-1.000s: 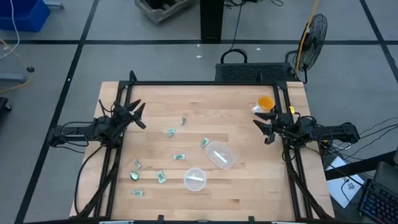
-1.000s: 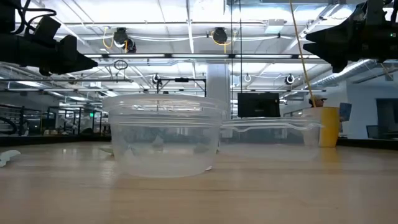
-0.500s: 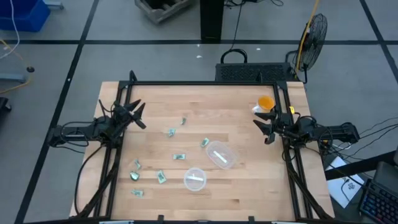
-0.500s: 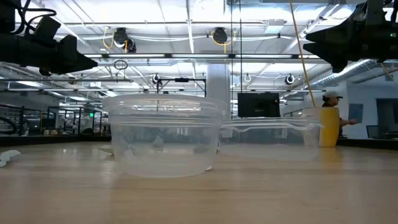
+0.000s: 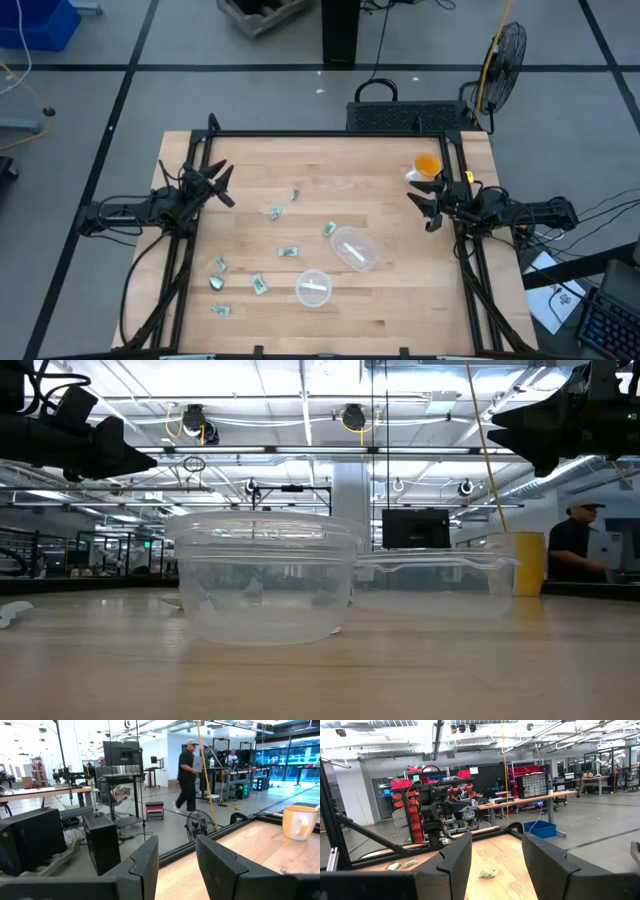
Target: Pick and place items into bin
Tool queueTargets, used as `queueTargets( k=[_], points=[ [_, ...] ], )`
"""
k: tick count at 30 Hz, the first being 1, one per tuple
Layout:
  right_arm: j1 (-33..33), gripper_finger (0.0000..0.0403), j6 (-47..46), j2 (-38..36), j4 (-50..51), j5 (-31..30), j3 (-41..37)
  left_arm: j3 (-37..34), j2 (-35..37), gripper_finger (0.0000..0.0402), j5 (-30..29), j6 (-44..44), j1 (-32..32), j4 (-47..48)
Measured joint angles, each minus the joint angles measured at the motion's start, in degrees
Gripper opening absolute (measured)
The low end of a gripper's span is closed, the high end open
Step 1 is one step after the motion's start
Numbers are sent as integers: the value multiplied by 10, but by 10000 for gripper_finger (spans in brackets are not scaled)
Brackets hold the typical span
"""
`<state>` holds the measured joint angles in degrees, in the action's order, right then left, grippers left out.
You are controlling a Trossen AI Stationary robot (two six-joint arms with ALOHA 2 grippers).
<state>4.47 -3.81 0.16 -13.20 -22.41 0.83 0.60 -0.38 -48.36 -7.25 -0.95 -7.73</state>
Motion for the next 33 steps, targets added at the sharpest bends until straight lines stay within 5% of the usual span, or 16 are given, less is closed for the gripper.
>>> queueTargets(
  k=[33],
  points=[
    [0,167,0,0,0,0,0,0,0,136,-3,-41,-1,2]
  ],
)
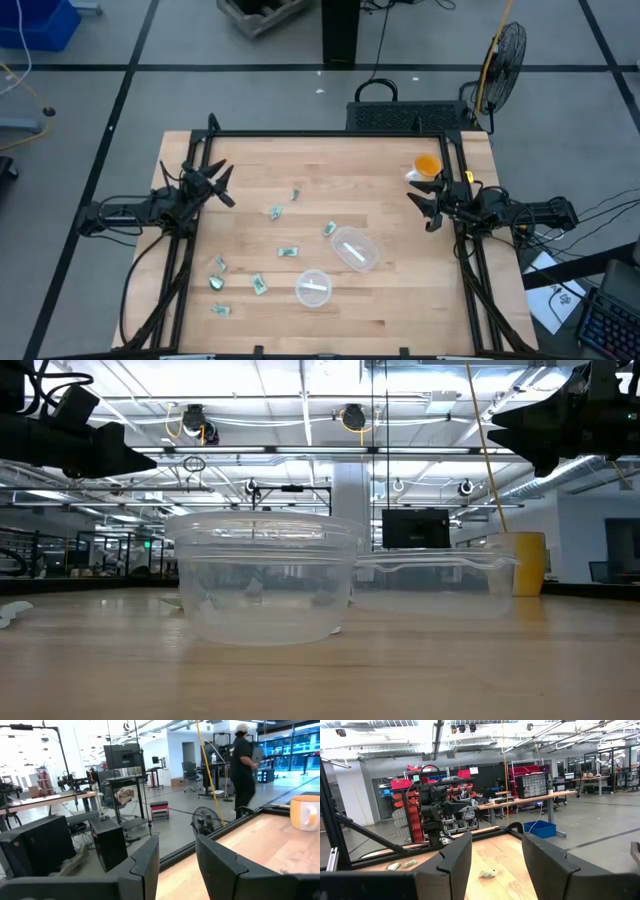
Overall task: Pick and place items into bin
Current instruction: Put the Stevia packet into the right transparent bin
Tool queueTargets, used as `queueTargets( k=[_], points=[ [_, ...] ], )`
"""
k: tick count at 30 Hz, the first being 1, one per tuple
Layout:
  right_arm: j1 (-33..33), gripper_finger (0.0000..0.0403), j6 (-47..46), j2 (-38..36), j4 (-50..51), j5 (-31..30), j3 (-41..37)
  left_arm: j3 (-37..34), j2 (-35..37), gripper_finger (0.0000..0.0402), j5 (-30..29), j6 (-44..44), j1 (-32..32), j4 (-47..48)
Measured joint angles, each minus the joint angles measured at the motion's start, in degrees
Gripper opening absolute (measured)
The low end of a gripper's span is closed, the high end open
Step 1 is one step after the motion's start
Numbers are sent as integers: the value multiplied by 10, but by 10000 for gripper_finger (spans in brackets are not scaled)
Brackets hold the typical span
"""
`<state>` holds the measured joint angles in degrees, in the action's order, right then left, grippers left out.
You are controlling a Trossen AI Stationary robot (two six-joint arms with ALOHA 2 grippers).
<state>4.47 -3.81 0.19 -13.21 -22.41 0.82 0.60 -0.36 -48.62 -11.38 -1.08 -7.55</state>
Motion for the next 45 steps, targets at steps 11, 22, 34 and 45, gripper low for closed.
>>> queueTargets(
  k=[11,22,34,45],
  points=[
    [0,167,0,0,0,0,0,0,0,136,1,61,-1,0],
    [0,167,0,0,0,0,0,3,0,136,36,29,5,-52],
    [0,167,0,0,-3,0,0,240,-115,136,96,1,40,163],
    [0,167,0,0,-54,0,0,528,-412,136,226,180,85,526]
  ],
)
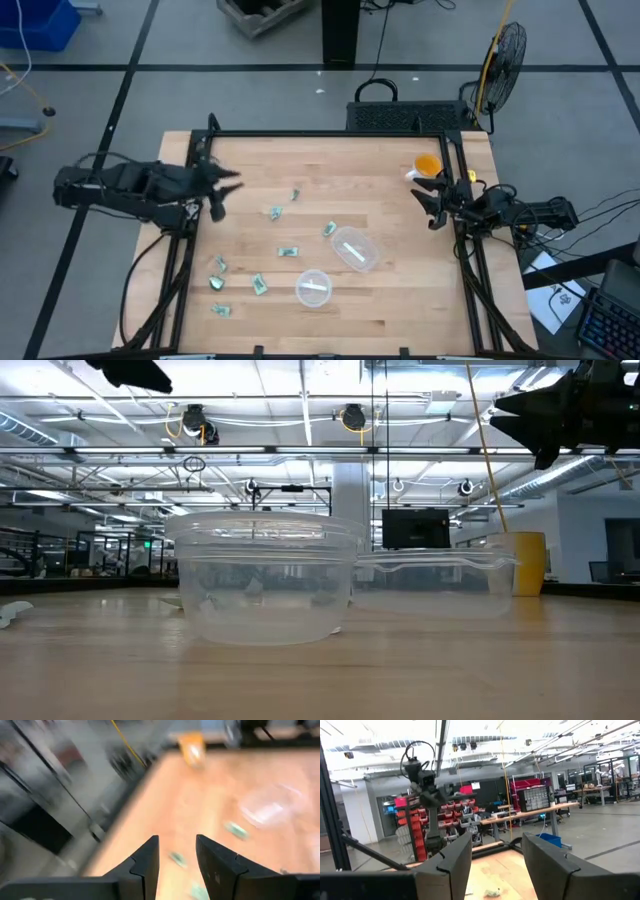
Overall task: Pick and place items into bin
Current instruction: Put the Stevia packet into the right transparent bin
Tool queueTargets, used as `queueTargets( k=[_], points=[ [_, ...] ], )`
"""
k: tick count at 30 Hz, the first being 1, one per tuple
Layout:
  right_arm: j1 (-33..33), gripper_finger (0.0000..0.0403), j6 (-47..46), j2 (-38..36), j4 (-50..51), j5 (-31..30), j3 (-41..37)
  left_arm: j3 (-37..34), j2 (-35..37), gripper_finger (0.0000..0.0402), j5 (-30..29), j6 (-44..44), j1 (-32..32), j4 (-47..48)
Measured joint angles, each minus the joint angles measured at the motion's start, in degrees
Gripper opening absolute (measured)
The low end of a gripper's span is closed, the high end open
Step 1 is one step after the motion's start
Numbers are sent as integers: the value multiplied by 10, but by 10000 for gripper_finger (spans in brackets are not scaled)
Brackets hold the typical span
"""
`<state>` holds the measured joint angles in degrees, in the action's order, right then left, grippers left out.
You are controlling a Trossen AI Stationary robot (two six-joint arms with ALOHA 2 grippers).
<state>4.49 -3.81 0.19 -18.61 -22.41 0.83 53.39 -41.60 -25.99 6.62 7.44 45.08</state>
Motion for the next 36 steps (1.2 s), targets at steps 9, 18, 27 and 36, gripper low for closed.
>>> queueTargets(
  k=[9,18,27,36],
  points=[
    [0,167,8,0,-3,1,0,-12,-113,136,137,147,53,37],
    [0,167,140,60,-54,70,96,-15,-156,136,125,177,66,49],
    [-7,167,230,398,31,16,343,-13,-102,136,95,226,66,54],
    [-32,167,248,657,28,14,380,-13,-86,136,91,336,72,114]
  ],
)
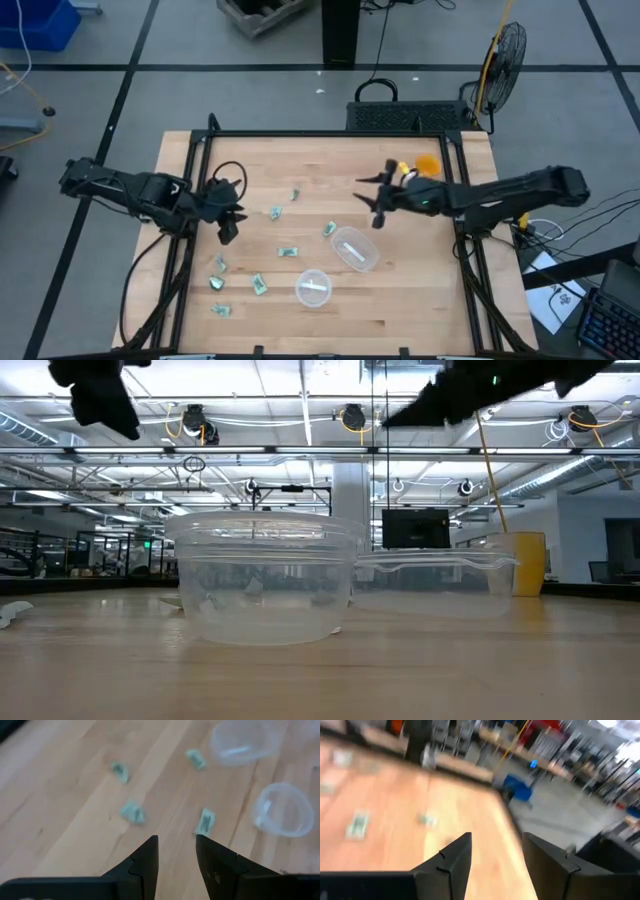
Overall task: Pick and place items into bin
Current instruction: Put the Stevia packet into the right transparent bin
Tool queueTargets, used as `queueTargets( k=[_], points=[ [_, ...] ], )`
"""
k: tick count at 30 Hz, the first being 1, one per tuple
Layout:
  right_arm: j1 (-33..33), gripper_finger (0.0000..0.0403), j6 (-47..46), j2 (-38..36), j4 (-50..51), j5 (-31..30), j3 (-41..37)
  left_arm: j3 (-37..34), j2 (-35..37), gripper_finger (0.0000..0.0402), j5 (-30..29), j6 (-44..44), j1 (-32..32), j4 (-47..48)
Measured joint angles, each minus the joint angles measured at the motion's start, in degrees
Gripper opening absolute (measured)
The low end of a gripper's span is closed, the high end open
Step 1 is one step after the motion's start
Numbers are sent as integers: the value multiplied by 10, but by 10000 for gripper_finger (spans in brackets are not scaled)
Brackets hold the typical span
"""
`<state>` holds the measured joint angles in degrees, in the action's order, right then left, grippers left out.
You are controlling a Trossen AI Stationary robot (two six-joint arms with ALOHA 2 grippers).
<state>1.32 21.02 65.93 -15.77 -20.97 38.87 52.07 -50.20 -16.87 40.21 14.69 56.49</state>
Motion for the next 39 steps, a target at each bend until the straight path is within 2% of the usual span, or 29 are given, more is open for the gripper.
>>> queueTargets(
  k=[4,8,14,17,20,24,27,30,34,37,39],
  points=[
    [0,167,54,49,-6,-8,-12,0,-1,136,0,26,10,28],
    [0,167,2,62,-40,-77,-10,0,-4,136,-34,26,23,30],
    [-2,167,15,60,-62,-53,-10,0,-9,136,-64,21,34,30],
    [-20,167,19,60,-48,36,1,0,-12,136,-80,12,34,30],
    [-53,167,-6,67,1,127,48,0,-12,136,-95,-13,33,29],
    [-97,167,22,89,115,149,165,0,-12,136,-115,-9,28,29],
    [-128,167,51,130,223,212,257,0,-12,136,-119,8,24,29],
    [-155,167,52,196,277,278,315,0,-12,136,-119,14,22,29],
    [-185,167,106,288,257,360,327,0,-12,136,-117,53,22,29],
    [-198,167,122,354,180,405,327,0,-12,136,-116,69,22,30],
    [-201,167,111,395,118,408,327,0,-12,136,-115,64,23,31]
  ],
)
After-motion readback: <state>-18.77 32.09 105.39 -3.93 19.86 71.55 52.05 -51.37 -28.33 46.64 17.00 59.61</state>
